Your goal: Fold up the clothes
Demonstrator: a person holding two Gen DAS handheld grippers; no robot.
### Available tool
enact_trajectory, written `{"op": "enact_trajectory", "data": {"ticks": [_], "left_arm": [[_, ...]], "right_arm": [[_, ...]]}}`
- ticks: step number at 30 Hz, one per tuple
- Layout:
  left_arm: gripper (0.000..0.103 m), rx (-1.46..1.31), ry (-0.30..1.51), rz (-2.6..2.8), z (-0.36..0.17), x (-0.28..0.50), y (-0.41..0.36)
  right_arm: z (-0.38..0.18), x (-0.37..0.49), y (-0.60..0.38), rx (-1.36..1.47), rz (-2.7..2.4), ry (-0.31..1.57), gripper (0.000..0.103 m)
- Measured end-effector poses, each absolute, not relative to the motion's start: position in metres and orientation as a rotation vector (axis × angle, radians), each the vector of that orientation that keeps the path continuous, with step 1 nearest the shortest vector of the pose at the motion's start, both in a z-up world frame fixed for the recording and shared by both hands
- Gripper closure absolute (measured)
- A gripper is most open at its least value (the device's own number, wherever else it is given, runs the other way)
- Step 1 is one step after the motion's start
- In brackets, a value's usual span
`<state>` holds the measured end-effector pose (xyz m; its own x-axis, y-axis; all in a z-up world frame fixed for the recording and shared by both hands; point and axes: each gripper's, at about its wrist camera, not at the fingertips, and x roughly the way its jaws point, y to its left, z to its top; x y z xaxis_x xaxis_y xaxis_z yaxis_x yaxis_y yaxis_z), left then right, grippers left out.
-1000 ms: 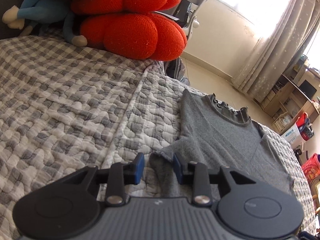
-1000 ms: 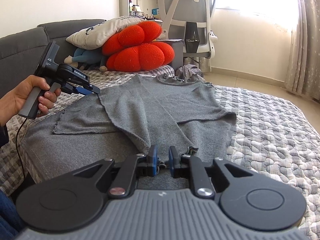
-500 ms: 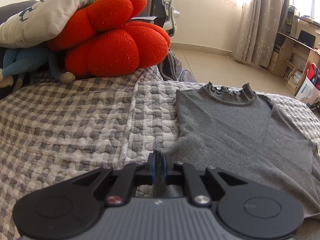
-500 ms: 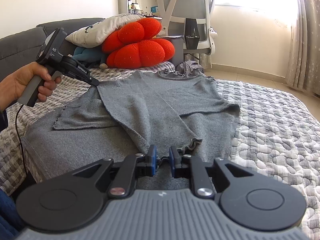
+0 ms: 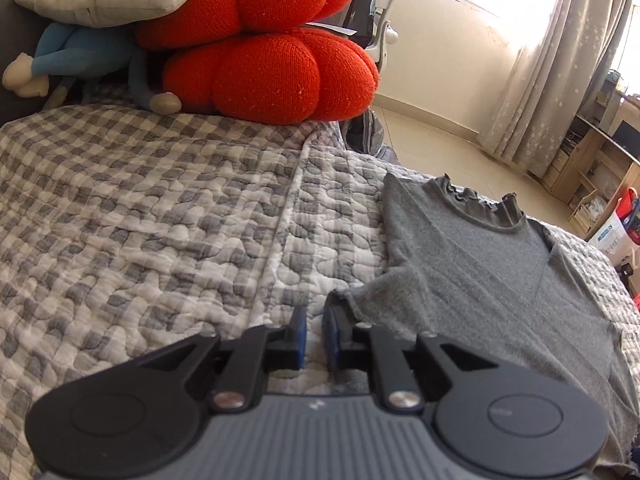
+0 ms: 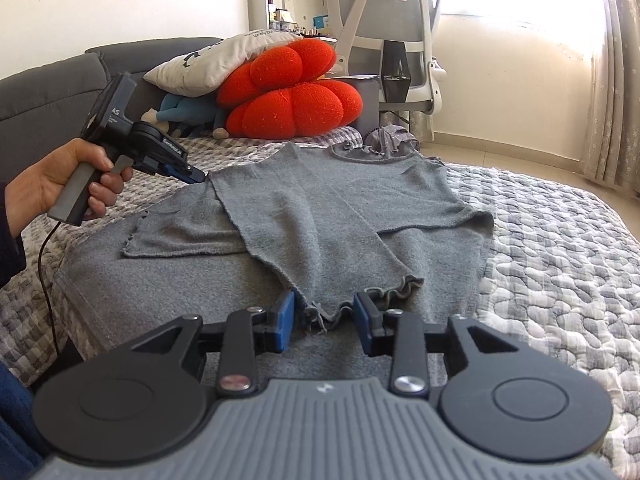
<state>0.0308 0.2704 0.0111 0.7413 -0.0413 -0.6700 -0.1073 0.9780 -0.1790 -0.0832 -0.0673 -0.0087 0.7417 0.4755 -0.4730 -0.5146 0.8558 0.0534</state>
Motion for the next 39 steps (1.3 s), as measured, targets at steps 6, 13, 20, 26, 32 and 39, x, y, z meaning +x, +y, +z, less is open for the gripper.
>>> {"op": "enact_trajectory", "data": {"ticks": [6, 13, 20, 26, 32, 39], "left_arm": [[0.091, -0.188, 0.74, 0.12, 0.013, 0.027, 0.277], [0.091, -0.265, 0.677, 0.024, 0.031, -0.004, 0.266], [0.09, -0.277, 0.686, -0.103, 0.028, -0.022, 0.225], [0.079, -0.308, 0.705, -0.204, 0.014, -0.05, 0.198], [0.077, -0.332, 0.687, -0.247, 0.021, -0.051, 0.19], [0.073, -0.274, 0.737, -0.239, 0.005, -0.049, 0.149]], "right_arm": [[-0.009, -0.079, -0.075, -0.057, 0.528, 0.533, 0.066], [0.008, -0.072, -0.108, 0.152, 0.562, 0.498, 0.056], [0.006, -0.035, -0.1, 0.121, 0.536, 0.574, 0.056], [-0.006, -0.034, -0.101, 0.098, 0.554, 0.608, 0.07], [-0.003, -0.036, -0.115, 0.171, 0.525, 0.569, 0.079], [-0.003, -0.038, -0.11, 0.151, 0.548, 0.569, 0.071]]}}
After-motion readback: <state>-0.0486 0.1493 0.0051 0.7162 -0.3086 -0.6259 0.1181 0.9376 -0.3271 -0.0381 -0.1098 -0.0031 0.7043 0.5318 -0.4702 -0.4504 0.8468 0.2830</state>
